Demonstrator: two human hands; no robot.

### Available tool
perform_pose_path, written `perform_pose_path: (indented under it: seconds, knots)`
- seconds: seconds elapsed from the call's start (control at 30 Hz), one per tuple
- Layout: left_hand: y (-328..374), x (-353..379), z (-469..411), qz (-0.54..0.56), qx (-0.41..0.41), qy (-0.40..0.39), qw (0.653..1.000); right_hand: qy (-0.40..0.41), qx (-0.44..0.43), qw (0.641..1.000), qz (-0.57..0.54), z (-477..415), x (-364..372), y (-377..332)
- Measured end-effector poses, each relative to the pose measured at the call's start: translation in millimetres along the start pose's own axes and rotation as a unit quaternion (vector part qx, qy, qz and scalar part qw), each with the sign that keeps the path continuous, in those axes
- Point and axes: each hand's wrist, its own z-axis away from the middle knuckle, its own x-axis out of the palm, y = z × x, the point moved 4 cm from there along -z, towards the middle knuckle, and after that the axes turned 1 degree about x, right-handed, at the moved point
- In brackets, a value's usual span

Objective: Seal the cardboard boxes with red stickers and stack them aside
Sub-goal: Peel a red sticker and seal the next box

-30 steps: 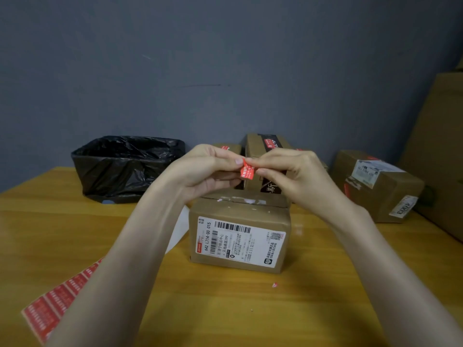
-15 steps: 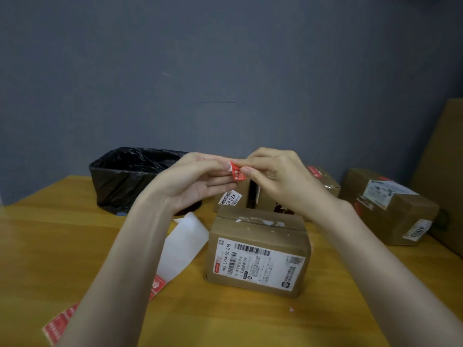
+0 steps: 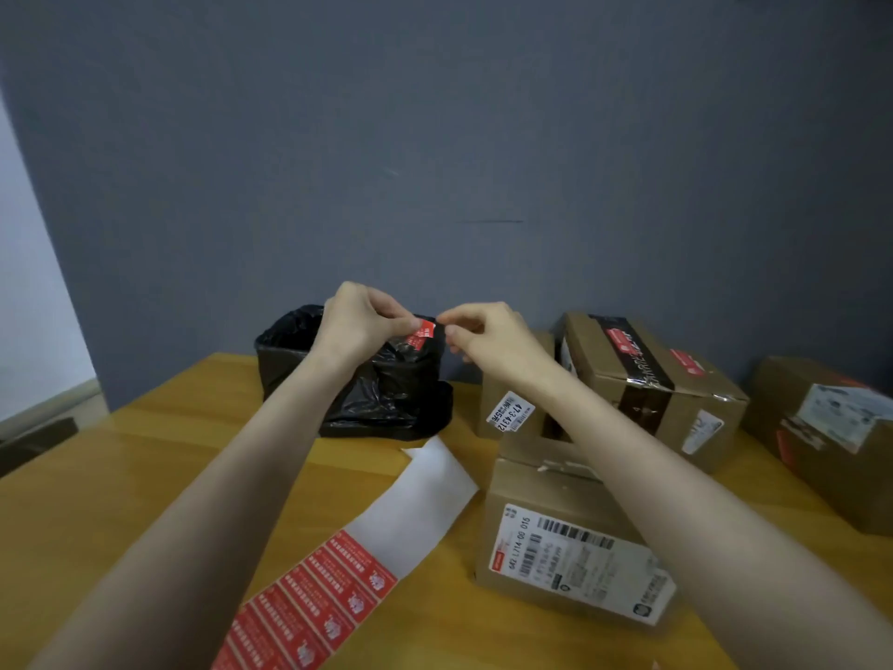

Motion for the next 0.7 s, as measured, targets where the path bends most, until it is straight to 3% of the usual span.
perform_pose_path:
  seconds: [0.2, 0.6, 0.7]
  knots:
    - [-27.5, -0.9, -24.6, -0.151, 0.002, 0.068, 0.986, -0.02, 0.082, 0.995, -0.053, -25.7, 22.4, 18.6]
    - [-68.8, 28.9, -46.1, -0.156, -0.044, 0.021, 0.987, -0.048, 0.069, 0.996, -0.018, -39.9, 43.7, 24.1]
    - [-73.7, 27.0, -45.5, -0.184, -0.045, 0.048, 0.981, -0.049, 0.064, 0.997, -0.016, -40.2, 43.3, 25.4]
